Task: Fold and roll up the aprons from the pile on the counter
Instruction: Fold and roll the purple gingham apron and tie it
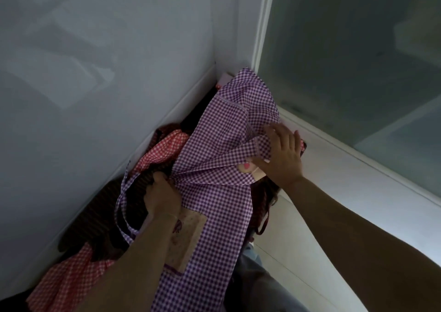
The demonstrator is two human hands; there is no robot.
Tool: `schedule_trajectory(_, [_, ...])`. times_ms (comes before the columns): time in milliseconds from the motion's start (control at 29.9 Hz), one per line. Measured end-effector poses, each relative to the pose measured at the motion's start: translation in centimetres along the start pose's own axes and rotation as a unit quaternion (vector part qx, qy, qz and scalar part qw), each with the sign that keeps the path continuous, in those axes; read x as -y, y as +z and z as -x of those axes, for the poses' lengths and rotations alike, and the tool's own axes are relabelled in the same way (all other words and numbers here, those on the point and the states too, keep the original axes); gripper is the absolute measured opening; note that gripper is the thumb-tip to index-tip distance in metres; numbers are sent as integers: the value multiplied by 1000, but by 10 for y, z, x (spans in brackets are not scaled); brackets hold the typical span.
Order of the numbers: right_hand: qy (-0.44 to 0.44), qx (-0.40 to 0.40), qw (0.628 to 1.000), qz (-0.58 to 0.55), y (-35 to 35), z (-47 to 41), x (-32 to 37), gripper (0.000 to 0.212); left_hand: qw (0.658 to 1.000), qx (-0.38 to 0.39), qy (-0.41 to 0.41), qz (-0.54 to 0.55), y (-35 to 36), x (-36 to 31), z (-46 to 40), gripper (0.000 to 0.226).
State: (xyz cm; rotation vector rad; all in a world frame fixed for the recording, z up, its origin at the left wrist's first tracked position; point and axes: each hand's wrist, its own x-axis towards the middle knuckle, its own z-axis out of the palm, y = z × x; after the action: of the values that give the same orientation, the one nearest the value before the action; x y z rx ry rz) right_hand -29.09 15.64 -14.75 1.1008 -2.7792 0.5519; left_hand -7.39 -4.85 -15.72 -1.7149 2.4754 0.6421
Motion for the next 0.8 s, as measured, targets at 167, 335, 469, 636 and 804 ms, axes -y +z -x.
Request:
schedule_trajectory(167, [23,106,994,2,-5,-4,-27,91,992,-60,59,-95,5,-8,-3,25])
schedule_trajectory(335, [307,83,905,-284,-29,-37,-19,40,974,-121,172,84,2,-35,-3,36])
schedule_trajectory(469, [235,56,912,-331,-61,-68,21,45,913,-136,369,105,0,-85,-3,52])
schedule_trajectory(636, [113,47,958,-258,-84,-90,50,44,892,-73,428,125,-14,-159,9,77])
schedule_trajectory(804, [26,126,976,-177,-69,-91,27,92,896,18,296,331,-37,-184,-11,41])
